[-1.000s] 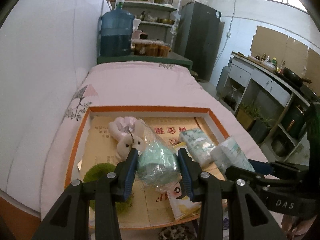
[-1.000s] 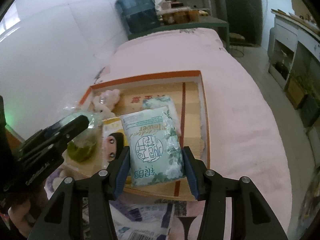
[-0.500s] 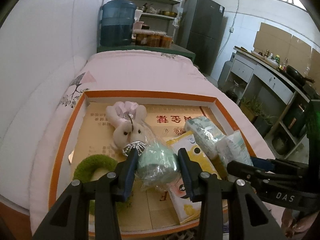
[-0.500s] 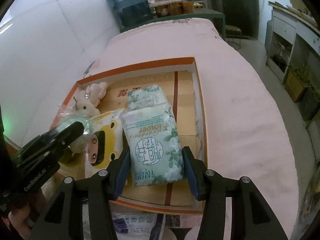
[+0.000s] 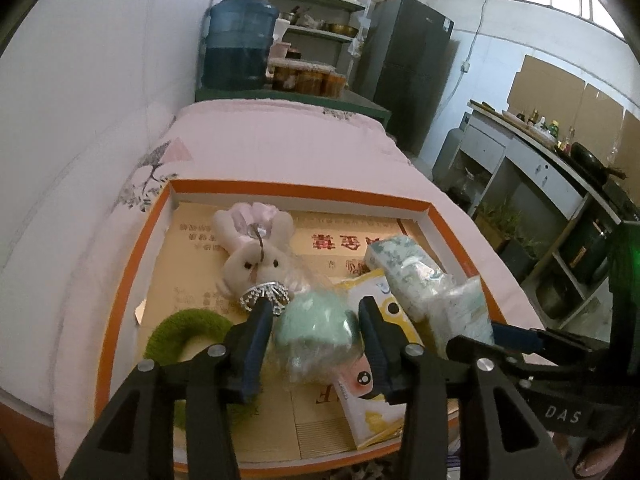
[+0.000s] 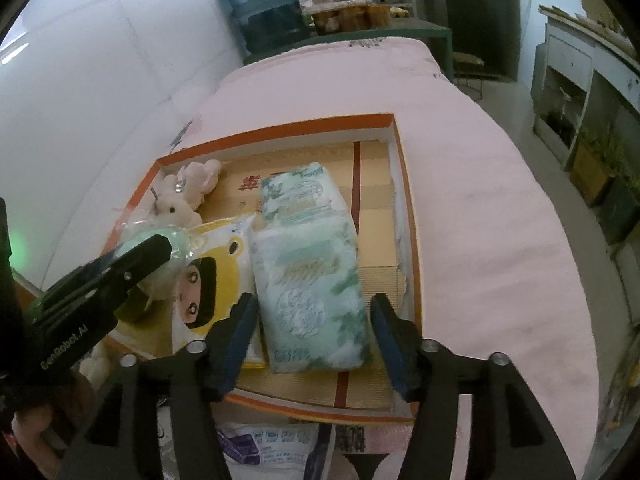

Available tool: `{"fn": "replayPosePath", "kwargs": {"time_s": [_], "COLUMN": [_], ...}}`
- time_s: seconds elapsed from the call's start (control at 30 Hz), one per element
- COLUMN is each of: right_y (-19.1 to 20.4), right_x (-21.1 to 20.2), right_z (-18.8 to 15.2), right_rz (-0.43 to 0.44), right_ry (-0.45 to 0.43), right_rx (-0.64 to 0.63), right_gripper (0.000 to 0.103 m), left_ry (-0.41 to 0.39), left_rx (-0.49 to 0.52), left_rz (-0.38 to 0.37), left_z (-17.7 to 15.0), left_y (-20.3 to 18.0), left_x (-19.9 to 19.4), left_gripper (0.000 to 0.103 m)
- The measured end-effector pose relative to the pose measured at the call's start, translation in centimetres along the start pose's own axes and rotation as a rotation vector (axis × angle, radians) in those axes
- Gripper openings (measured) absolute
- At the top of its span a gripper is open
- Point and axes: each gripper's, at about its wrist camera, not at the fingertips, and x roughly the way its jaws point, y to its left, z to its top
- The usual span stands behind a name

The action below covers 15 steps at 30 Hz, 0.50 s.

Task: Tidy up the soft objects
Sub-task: 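Lower both items into the box and open both tools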

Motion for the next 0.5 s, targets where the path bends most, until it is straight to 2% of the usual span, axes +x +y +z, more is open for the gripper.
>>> {"fn": "replayPosePath", "kwargs": {"time_s": [0.1, 0.5], "right_y": [0.2, 0.4], "right_x": [-0.3, -2.0], "right_z": [-0.1, -0.5], "right_rz": [-0.006, -0.011], "right_ry": [0.000, -0.022], "right_rx": [-0.009, -0.009], "right_gripper": [0.066, 0.067], "left_ry": [-0.022, -0.037], "left_rx": [0.004, 0.004], "left_rz": [0.010, 0.029], "left_z": [0.1, 0.1], "left_y": [-0.3, -0.6], "left_x": [-0.7, -2.3], "left_gripper": [0.053, 0.053]}}
